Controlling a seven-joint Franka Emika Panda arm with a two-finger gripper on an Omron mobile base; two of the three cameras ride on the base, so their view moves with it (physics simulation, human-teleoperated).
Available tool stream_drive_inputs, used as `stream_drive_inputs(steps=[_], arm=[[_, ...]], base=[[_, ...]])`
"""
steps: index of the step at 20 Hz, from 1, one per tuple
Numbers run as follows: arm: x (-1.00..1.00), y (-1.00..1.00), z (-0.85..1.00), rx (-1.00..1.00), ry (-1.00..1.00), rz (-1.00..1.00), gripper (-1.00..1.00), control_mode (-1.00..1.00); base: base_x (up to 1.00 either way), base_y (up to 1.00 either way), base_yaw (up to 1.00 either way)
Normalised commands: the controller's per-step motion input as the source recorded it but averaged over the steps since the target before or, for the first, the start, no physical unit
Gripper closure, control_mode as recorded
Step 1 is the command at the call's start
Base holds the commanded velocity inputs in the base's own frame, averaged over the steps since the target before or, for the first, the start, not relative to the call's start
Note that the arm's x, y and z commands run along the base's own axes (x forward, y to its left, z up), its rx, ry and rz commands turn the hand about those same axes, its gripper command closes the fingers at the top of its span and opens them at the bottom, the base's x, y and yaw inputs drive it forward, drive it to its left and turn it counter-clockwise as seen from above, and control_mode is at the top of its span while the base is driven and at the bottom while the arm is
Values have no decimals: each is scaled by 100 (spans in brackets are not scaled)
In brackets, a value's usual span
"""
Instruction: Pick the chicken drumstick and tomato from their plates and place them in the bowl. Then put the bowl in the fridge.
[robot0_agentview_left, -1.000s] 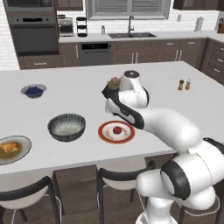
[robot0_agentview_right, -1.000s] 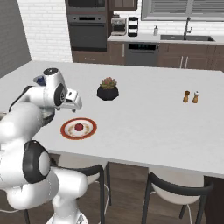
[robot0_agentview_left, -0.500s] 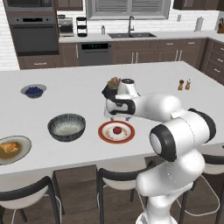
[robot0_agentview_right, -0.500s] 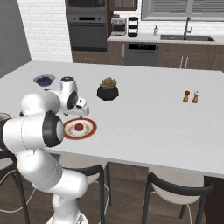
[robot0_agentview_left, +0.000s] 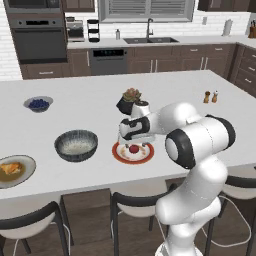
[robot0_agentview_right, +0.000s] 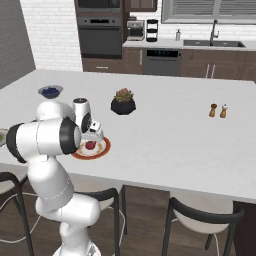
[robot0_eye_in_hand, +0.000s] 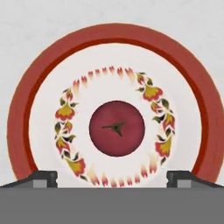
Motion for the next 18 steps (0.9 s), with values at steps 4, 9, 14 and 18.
stream_drive_inputs(steps=[4,9,14,18], arm=[[5,0,-64,-1,-1,1,-100,-100],[9,0,-34,-1,-6,0,-100,-100],[21,0,-10,0,-2,0,-100,-100],[33,0,-5,0,0,0,-100,-100]], base=[[0,0,0],[0,0,0],[0,0,0],[0,0,0]])
